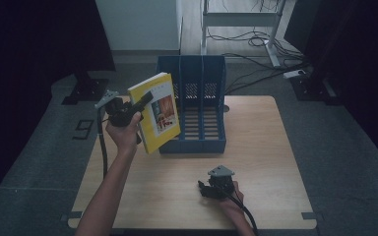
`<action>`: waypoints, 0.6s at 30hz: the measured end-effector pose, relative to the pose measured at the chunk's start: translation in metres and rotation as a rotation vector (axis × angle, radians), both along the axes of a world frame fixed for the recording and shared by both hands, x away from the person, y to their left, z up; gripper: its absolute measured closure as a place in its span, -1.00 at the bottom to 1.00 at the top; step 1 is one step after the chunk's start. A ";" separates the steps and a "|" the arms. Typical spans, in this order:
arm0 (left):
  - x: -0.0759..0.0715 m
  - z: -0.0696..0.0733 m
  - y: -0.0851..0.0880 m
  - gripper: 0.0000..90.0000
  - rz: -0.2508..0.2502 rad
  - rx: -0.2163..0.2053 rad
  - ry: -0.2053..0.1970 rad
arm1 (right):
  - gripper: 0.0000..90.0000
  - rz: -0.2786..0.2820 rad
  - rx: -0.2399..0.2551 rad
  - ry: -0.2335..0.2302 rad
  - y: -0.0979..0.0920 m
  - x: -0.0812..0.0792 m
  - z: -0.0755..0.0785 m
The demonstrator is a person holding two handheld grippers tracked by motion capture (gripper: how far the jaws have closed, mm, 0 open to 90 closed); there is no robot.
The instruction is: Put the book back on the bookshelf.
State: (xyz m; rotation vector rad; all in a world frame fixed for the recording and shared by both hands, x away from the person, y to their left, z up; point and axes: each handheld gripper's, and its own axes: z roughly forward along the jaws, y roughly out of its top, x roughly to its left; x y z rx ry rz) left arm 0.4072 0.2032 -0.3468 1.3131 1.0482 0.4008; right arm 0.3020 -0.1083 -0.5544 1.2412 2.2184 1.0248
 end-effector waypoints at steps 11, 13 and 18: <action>0.010 -0.004 -0.006 0.64 -0.003 0.010 0.027 | -0.43 0.000 0.000 0.000 0.000 0.000 0.000; 0.011 -0.005 -0.007 0.64 -0.002 0.011 0.027 | -0.43 0.000 0.000 0.000 0.000 0.000 0.000; 0.015 -0.004 -0.008 0.64 0.012 0.016 0.030 | -0.43 0.000 0.000 0.000 0.000 0.000 0.000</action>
